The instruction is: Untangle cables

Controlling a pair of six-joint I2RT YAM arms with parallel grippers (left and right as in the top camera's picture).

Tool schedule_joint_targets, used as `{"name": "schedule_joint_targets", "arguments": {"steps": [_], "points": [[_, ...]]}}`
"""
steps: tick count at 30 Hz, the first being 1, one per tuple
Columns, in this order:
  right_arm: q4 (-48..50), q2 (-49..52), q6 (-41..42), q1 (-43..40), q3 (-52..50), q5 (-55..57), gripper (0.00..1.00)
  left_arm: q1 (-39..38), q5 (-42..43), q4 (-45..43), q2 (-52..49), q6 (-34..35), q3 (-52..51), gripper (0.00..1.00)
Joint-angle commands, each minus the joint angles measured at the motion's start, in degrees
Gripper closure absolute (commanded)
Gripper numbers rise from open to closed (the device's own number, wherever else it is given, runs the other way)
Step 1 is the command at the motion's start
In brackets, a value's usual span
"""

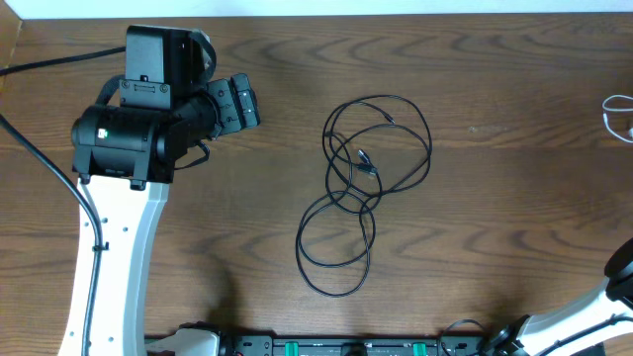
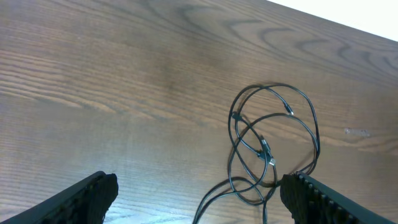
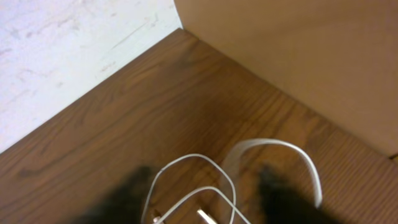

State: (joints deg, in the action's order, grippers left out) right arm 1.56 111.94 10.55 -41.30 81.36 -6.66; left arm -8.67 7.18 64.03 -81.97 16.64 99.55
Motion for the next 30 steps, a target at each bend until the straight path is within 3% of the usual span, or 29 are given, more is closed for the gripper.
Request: {"name": "schedule_joint_targets", "arguments": {"steps": [1,15,23,30], "points": [[0.35,0.57,2.29,-0.02,0.39,-3.96,0.01,0.24,-0.35,0.07,-0.39,-0.57,-0.87,0.10],[-5.90,-5.97,7.48,2.32,0.39,-33.88,0.01,0.22,-0.31,0.52,-0.48,-0.57,-0.87,0.10],[-20.90,-15.50,2.38,12.55,0.39,-34.86,0.01,-2.21,1.05,3.02,-2.45,-0.92,-2.19,0.10],[-28.17,-15.91,2.05,22.62,0.37,-32.96,0.01,-8.31,2.73,2.64,-6.88,-1.60,-5.73,0.12]]}}
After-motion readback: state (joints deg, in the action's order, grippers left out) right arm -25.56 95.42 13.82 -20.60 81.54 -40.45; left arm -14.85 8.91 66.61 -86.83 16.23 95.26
